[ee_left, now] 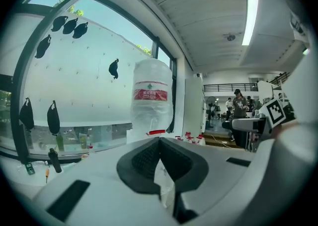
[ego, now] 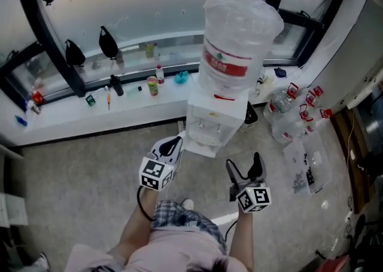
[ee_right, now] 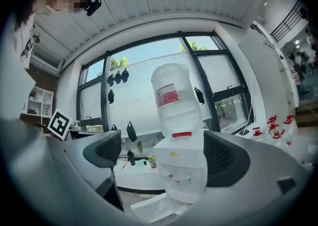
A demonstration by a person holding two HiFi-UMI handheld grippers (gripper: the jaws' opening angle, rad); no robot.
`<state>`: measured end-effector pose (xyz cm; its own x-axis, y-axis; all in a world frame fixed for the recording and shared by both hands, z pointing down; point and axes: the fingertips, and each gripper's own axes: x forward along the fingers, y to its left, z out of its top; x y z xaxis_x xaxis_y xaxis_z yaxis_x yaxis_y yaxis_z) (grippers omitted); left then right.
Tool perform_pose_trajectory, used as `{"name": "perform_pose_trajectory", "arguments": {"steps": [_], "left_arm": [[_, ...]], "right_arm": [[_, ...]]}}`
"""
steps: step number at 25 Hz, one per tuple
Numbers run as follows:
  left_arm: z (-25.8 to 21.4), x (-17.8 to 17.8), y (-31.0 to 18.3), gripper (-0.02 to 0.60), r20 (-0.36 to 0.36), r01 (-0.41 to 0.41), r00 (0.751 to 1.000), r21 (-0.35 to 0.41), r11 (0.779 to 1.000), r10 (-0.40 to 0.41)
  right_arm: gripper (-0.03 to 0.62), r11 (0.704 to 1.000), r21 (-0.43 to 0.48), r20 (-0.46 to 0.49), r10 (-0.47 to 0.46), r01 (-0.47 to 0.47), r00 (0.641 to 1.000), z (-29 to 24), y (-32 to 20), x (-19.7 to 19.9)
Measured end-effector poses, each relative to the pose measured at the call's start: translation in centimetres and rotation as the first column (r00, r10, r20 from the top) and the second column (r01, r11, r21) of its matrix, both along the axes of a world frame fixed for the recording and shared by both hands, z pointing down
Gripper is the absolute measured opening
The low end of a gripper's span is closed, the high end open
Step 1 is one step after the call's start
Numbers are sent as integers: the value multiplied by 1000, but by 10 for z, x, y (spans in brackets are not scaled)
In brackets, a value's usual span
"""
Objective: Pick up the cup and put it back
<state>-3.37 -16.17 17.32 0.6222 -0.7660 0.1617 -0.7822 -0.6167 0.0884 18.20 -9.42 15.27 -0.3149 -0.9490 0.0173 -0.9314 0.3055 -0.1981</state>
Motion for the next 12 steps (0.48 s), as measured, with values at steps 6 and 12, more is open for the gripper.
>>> {"name": "perform_pose_trajectory", "arguments": {"steps": [6,12], "left_arm": [[5,1,-18,25,11,11,1000,-24,1000,-11],[9,2,-39,25,20,-9,1000,-50,999,10]], "right_arm": [[510,999,-31,15,-23,24,1000,10,-26,-2],[510,999,-53,16,3,-2,1000,11,-45,0]]}}
